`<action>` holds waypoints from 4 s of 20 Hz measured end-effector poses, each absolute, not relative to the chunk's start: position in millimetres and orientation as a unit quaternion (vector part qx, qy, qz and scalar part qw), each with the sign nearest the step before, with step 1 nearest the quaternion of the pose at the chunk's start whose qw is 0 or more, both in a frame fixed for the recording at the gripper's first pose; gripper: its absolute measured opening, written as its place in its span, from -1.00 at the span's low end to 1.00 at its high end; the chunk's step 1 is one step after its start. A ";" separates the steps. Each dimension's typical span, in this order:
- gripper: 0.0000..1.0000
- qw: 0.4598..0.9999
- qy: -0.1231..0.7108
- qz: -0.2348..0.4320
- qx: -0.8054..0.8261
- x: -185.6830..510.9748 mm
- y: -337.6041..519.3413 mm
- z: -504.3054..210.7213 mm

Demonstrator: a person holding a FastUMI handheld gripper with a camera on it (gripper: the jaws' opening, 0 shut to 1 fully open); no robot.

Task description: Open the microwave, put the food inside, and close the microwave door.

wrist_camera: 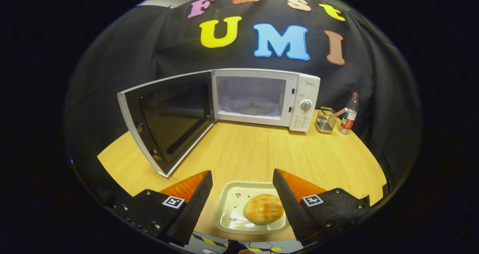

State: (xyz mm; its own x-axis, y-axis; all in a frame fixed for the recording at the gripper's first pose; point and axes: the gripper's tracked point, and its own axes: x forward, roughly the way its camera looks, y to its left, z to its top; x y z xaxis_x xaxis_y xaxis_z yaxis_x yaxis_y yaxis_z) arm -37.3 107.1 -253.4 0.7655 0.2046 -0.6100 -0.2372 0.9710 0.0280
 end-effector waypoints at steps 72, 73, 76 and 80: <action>0.59 0.925 0.238 0.002 0.296 349.4 179.0 -323.2; 0.63 0.927 0.236 0.001 0.291 349.8 180.7 -323.2; 0.91 0.937 0.225 -0.004 0.267 348.0 181.0 -316.0; 0.94 0.949 0.212 0.009 0.234 338.6 178.3 -300.3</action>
